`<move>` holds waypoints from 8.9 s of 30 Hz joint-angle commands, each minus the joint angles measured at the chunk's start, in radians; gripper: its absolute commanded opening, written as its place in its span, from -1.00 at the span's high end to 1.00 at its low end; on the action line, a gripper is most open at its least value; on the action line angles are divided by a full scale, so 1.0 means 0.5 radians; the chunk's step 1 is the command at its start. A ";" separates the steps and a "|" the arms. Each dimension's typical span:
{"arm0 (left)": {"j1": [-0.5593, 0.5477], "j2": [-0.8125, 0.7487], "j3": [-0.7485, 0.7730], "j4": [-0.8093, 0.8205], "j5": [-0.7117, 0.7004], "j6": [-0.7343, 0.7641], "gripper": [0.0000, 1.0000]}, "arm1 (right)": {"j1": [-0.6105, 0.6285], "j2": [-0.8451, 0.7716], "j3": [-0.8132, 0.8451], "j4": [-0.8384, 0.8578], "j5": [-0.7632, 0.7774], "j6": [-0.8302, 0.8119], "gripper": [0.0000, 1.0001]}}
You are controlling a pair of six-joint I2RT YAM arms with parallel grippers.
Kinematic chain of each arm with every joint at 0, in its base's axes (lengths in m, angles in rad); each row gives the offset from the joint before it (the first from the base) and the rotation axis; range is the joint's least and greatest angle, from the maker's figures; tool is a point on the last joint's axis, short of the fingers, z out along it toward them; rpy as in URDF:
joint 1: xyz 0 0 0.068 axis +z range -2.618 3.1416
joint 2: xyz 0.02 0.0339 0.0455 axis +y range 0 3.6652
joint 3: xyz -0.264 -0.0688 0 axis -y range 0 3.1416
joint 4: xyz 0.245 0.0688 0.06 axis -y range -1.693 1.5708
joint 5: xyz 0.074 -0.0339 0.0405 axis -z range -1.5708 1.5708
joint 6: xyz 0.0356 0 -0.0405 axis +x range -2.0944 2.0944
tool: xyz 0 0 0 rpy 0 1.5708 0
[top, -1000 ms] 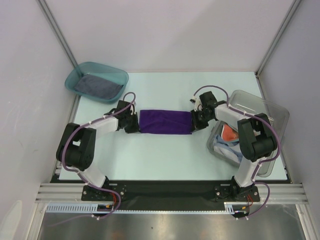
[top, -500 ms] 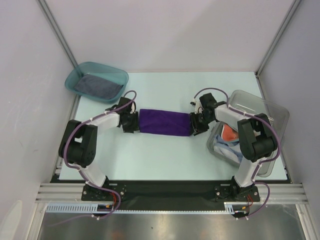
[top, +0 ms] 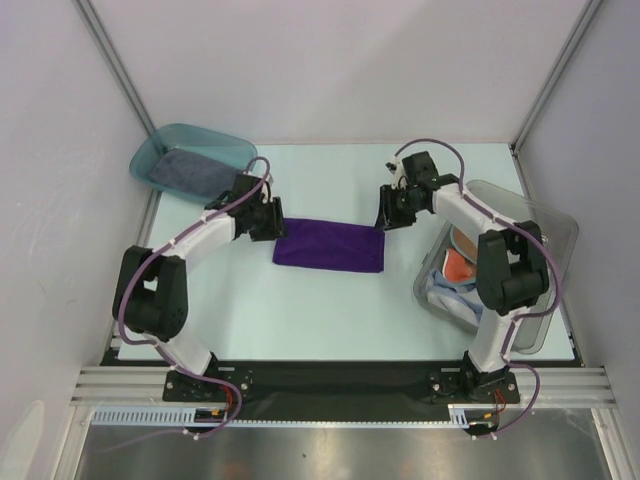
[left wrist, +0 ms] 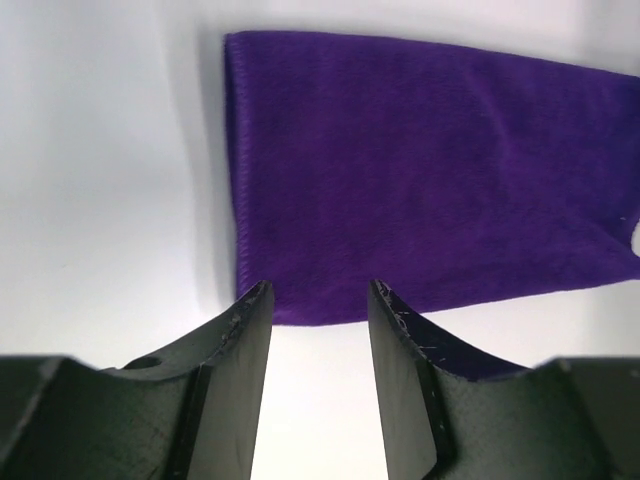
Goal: Fold and stack the towels
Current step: Fold the towel, then neatly place the folded towel into the bin, then grab crumpled towel
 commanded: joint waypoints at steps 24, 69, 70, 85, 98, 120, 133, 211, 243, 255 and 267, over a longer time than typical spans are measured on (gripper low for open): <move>-0.017 0.303 -0.244 0.235 -0.037 -0.160 0.03 | -0.055 0.337 0.108 0.339 0.254 -0.161 0.63; 0.131 0.306 0.677 -0.148 0.060 0.294 -0.30 | 0.209 -0.323 -0.438 0.143 0.073 0.106 0.53; 0.131 0.272 0.631 -0.154 0.044 0.303 -0.32 | 0.206 -0.356 -0.429 0.146 0.057 0.112 0.50; 0.161 0.238 0.032 0.097 0.062 0.214 -0.43 | 0.206 -0.648 -0.324 0.109 0.023 0.078 -0.99; 0.177 0.471 -0.032 0.275 0.243 0.138 -0.27 | 0.200 -0.642 -0.401 0.167 0.033 0.087 -0.99; 0.045 0.530 0.109 0.095 0.213 0.079 0.99 | 0.179 -0.660 -0.493 0.241 0.039 0.078 -0.99; 0.045 0.376 0.431 -0.219 -0.330 0.349 0.99 | 0.148 -0.703 -0.521 0.296 0.042 0.096 -0.99; 0.852 1.474 2.119 0.450 -1.398 1.613 0.99 | 0.034 -0.795 -0.524 0.336 0.220 0.069 -0.99; 0.631 1.236 2.131 0.233 -1.119 1.321 -1.00 | 0.224 -0.663 -0.337 0.229 0.906 0.228 -1.00; 0.238 0.218 1.346 0.146 0.055 0.307 -0.99 | -0.275 -0.798 0.053 -0.311 1.465 0.562 -1.00; -0.439 -0.516 0.426 0.082 0.120 0.282 -1.00 | -1.049 -1.056 -0.536 -0.382 1.300 1.201 -0.85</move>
